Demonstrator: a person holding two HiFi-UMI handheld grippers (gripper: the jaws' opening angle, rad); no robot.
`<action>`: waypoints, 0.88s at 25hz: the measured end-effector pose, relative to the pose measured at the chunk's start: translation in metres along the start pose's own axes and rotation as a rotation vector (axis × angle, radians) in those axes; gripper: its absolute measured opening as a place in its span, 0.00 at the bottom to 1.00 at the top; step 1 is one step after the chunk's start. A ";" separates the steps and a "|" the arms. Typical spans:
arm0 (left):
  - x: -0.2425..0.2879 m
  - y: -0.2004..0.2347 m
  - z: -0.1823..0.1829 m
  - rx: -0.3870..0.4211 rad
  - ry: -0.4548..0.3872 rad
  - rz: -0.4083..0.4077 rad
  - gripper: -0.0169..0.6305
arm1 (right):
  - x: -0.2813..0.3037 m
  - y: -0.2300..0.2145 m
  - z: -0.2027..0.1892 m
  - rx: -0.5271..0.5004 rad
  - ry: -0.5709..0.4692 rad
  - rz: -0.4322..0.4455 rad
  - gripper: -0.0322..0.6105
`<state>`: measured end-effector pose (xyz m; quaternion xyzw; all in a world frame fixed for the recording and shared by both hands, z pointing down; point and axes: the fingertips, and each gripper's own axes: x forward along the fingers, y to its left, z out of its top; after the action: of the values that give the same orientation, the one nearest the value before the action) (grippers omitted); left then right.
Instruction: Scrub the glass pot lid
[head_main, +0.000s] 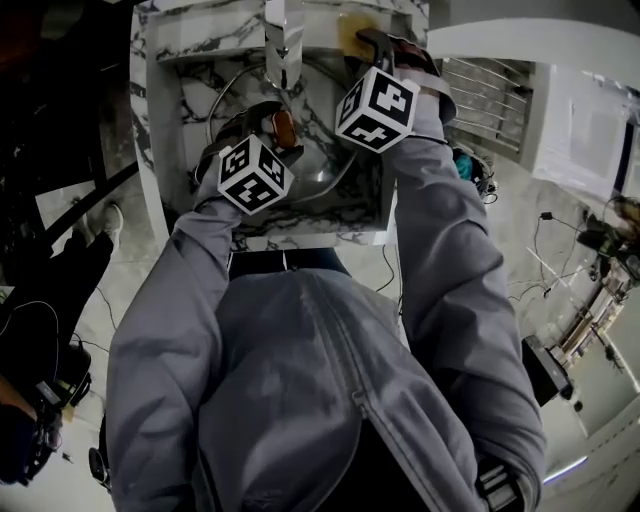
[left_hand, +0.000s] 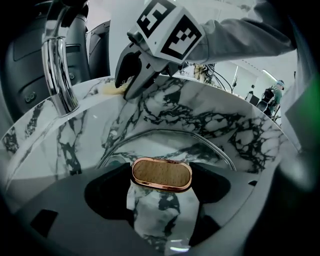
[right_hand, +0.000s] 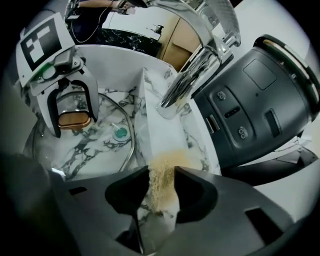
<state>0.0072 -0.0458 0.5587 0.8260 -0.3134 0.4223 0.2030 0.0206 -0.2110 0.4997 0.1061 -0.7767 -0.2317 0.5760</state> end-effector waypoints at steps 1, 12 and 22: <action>0.001 -0.001 -0.001 0.003 0.003 0.003 0.60 | -0.001 -0.001 0.000 -0.002 -0.002 -0.018 0.27; 0.010 -0.010 -0.012 0.010 0.023 0.016 0.60 | -0.038 0.023 0.014 0.066 -0.106 -0.051 0.14; -0.027 -0.004 -0.010 -0.105 -0.037 0.091 0.60 | -0.066 0.045 0.045 0.065 -0.189 -0.023 0.14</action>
<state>-0.0082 -0.0275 0.5419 0.8068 -0.3762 0.3986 0.2206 0.0038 -0.1325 0.4551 0.1112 -0.8333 -0.2220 0.4939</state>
